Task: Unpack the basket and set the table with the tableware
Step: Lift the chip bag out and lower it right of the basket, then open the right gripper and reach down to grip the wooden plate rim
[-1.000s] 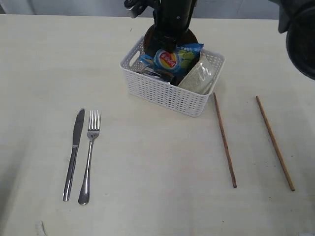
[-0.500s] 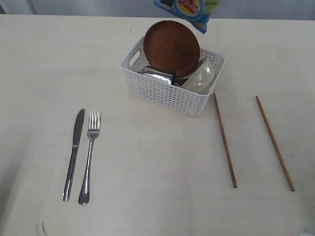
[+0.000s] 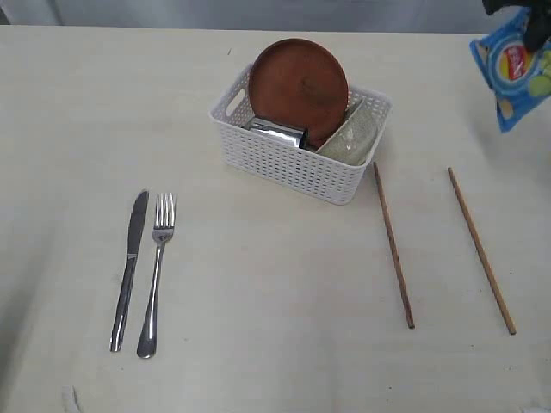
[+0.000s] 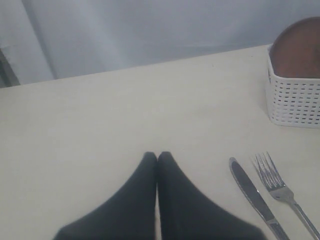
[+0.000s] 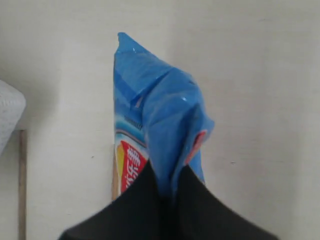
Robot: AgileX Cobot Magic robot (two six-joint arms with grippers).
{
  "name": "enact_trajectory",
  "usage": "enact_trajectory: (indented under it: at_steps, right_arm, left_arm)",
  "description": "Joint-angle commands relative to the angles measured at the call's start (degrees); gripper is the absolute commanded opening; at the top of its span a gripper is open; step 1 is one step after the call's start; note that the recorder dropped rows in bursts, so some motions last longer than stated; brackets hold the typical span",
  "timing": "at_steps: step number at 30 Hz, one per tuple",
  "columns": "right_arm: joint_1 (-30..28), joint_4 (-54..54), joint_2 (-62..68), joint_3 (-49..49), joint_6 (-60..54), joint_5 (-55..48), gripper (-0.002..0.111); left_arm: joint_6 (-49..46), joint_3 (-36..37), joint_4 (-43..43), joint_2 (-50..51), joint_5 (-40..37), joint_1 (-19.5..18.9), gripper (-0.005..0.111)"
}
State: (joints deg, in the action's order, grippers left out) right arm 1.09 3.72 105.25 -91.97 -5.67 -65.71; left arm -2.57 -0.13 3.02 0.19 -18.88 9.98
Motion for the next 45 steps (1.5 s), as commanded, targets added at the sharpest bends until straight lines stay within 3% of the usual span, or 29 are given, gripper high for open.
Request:
enact_trajectory:
  at_steps: [1, 8, 14, 17, 25, 34, 39, 45]
  right_arm:
    - [-3.96, -11.24, -0.38, 8.03, -4.63, 9.8, 0.0]
    - [-4.53, -16.47, 0.06, 14.19, -6.1, 19.98, 0.005]
    - [-4.53, -21.39, 1.8, 14.07, -7.21, 19.83, 0.042]
    - [-4.53, -21.39, 1.77, 14.07, -7.21, 19.1, 0.052]
    - [-4.31, -23.56, 1.66, 13.53, -7.49, 16.56, 0.052]
    - [1.94, -40.03, 1.66, 3.76, -22.17, 6.94, 0.052]
    - [10.04, -37.13, 1.66, -0.06, -28.44, 9.08, 0.052]
    - [16.3, -28.63, 3.92, -3.19, -25.35, 17.6, 0.052]
  left_arm:
    - [0.02, 0.13, -0.1, -0.19, 0.43, -0.14, 0.0]
    - [0.02, 0.13, -0.1, -0.19, 0.43, -0.14, 0.0]
    - [0.02, 0.13, -0.1, -0.19, 0.43, -0.14, 0.0]
    - [0.02, 0.13, -0.1, -0.19, 0.43, -0.14, 0.0]
    - [0.02, 0.13, -0.1, -0.19, 0.43, -0.14, 0.0]
    - [0.02, 0.13, -0.1, -0.19, 0.43, -0.14, 0.0]
    - [0.02, 0.13, -0.1, -0.19, 0.43, -0.14, 0.0]
    - [0.02, 0.13, -0.1, -0.19, 0.43, -0.14, 0.0]
